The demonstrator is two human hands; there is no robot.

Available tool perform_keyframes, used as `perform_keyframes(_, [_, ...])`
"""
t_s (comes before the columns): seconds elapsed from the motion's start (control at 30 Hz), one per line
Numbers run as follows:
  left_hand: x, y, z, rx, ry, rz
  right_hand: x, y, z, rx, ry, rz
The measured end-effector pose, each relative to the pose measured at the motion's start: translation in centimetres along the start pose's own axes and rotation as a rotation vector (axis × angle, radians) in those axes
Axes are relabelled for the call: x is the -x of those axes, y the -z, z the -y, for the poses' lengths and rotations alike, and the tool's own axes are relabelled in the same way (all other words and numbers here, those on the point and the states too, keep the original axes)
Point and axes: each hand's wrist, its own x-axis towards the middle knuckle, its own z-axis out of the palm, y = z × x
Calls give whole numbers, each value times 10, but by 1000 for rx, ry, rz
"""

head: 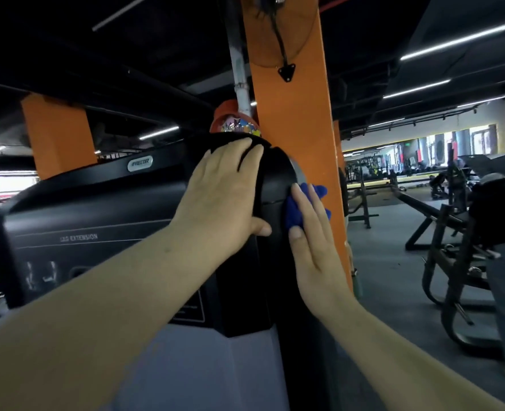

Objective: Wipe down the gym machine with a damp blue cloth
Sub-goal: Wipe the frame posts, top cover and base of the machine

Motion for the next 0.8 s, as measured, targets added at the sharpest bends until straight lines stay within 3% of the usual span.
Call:
perform_keyframes(0.17, [-9,10,-10,-146,41,78,-75,9,18,-42,-32,25])
perform_keyframes(0.4, [-16,17,-25,-249,90,131,-56,16,10,-54,64,88])
perform_keyframes(0.57, [-22,16,-40,-391,136,203,-124,31,9,-248,-247,277])
perform_keyframes(0.73, [-23,12,-44,-424,132,224,-55,27,-7,-313,-149,143])
perform_keyframes(0.8, [-25,14,-46,-440,122,218,-56,31,-20,-419,-278,205])
